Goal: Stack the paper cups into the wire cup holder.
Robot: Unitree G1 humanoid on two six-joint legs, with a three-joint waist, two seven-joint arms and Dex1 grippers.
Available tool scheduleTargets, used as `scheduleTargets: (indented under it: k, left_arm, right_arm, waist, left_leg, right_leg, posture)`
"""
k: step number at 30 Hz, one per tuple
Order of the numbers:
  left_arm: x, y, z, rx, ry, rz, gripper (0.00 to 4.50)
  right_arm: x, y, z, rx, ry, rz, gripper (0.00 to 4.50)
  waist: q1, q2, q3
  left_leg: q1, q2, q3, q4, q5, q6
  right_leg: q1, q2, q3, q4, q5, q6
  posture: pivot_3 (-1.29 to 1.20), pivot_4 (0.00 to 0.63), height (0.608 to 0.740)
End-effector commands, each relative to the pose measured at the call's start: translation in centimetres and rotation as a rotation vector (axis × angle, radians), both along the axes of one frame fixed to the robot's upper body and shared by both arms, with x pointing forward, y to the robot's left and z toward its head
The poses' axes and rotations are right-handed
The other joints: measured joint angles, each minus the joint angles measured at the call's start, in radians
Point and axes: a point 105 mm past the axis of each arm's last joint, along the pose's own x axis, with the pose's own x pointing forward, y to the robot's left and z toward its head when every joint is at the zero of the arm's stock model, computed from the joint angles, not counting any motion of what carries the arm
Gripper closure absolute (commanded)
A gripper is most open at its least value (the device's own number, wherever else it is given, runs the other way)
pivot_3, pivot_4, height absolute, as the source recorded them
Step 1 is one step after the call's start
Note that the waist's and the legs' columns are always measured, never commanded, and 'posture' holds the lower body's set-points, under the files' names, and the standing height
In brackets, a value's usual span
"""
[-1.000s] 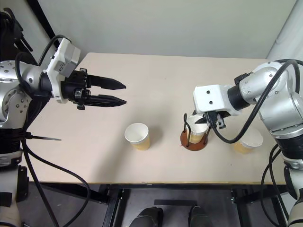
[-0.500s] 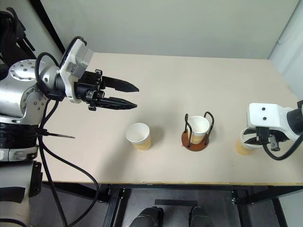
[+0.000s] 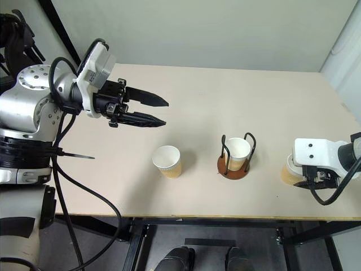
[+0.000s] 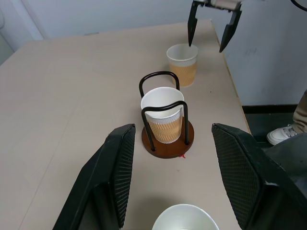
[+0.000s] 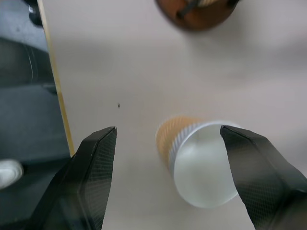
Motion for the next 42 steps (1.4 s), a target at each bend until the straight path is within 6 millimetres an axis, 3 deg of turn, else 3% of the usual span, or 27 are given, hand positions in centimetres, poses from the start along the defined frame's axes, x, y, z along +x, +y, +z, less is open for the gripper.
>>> scheduleTargets:
  k: [1,9,12,17,20,21,28,33,35,37,42]
  left_arm:
    - [-0.4,0.3,1.3,0.0,-0.058,0.006,1.77]
    - [-0.8,0.7,1.4,0.0,-0.06,0.017,1.77]
    - [-0.9,0.8,1.5,0.0,-0.061,0.024,1.77]
    - [-1.1,1.1,1.4,0.003,-0.062,0.042,1.77]
    - [-1.2,1.3,1.5,0.003,-0.063,0.054,1.77]
    - [-1.2,1.4,1.5,0.002,-0.063,0.059,1.77]
    - [-1.3,2.0,1.2,0.001,-0.047,0.084,1.77]
    - [-1.1,2.2,1.2,-0.006,-0.043,0.099,1.77]
    - [-1.0,2.1,1.2,-0.009,-0.042,0.098,1.77]
    - [-0.9,1.9,1.2,-0.012,-0.043,0.094,1.77]
    - [-0.9,1.7,1.2,-0.014,-0.046,0.088,1.77]
  right_arm:
    - [0.6,-1.0,0.1,-0.055,-0.014,0.003,0.94]
    - [2.1,-0.9,-1.5,-0.071,0.016,0.039,0.94]
    - [2.6,-0.3,-2.0,-0.067,0.024,0.069,1.44]
    - [3.1,0.6,-2.1,-0.068,0.031,0.105,3.21]
    - [3.2,1.0,-0.8,-0.067,0.003,0.124,4.34]
    - [3.2,1.1,-0.3,-0.065,-0.011,0.129,4.46]
    - [2.7,3.5,5.4,-0.008,-0.144,0.187,4.46]
    - [2.5,6.7,11.7,0.014,-0.349,0.284,4.46]
    - [2.4,8.4,13.4,0.018,-0.405,0.344,4.46]
    - [2.1,10.1,13.5,0.034,-0.396,0.407,4.46]
    - [1.4,12.0,11.2,0.038,-0.29,0.502,4.46]
  waist:
    - [0.0,0.0,0.0]
    - [-0.002,0.0,0.0]
    - [-0.003,0.0,0.0]
    - [-0.002,0.0,0.0]
    - [-0.002,0.0,0.0]
    - [-0.002,0.0,0.0]
    - [-0.005,0.0,0.0]
    - [-0.006,0.0,0.0]
    - [-0.008,0.0,0.0]
    - [-0.008,0.0,0.0]
    - [-0.004,0.0,0.0]
  left_leg:
    - [0.0,0.0,0.0,0.0,0.0,0.0]
    - [0.0,0.0,0.0,0.0,0.0,0.001]
    - [0.0,0.0,0.0,0.0,0.0,0.001]
    - [0.0,0.0,0.0,0.0,0.0,0.001]
    - [0.0,0.0,0.0,0.0,0.0,0.001]
    - [0.0,0.0,0.0,0.0,0.0,0.001]
    - [0.0,0.0,0.0,-0.001,0.0,0.001]
    - [0.0,0.0,0.0,-0.002,0.001,0.001]
    - [0.0,0.001,-0.001,-0.003,0.001,0.001]
    - [0.0,0.001,-0.002,-0.004,0.001,0.001]
    - [-0.001,0.0,-0.003,-0.005,0.001,0.0]
  right_leg:
    - [0.0,0.0,0.0,0.0,0.001,0.002]
    - [0.0,0.0,0.0,0.0,0.002,0.003]
    - [0.0,0.0,0.0,0.0,0.002,0.002]
    - [0.0,0.0,-0.001,0.0,0.002,0.001]
    - [0.0,0.0,-0.001,0.0,-0.001,-0.005]
    - [0.0,0.0,-0.001,0.0,-0.002,-0.007]
    - [-0.001,0.0,-0.001,0.0,-0.003,-0.009]
    - [-0.002,0.0,-0.001,0.0,-0.003,-0.011]
    - [-0.003,0.0,-0.001,0.001,-0.004,-0.013]
    - [-0.003,0.0,-0.002,0.001,-0.004,-0.015]
    - [-0.003,0.0,-0.003,0.001,-0.005,-0.016]
  posture:
    - [0.0,0.15,0.74]
    - [0.0,0.15,0.74]
    - [0.0,0.15,0.74]
    - [0.0,0.15,0.74]
    - [0.0,0.15,0.74]
    - [0.0,0.15,0.74]
    - [0.0,0.15,0.74]
    - [0.0,0.15,0.74]
    - [0.0,0.15,0.74]
    - [0.0,0.15,0.74]
    - [0.0,0.15,0.74]
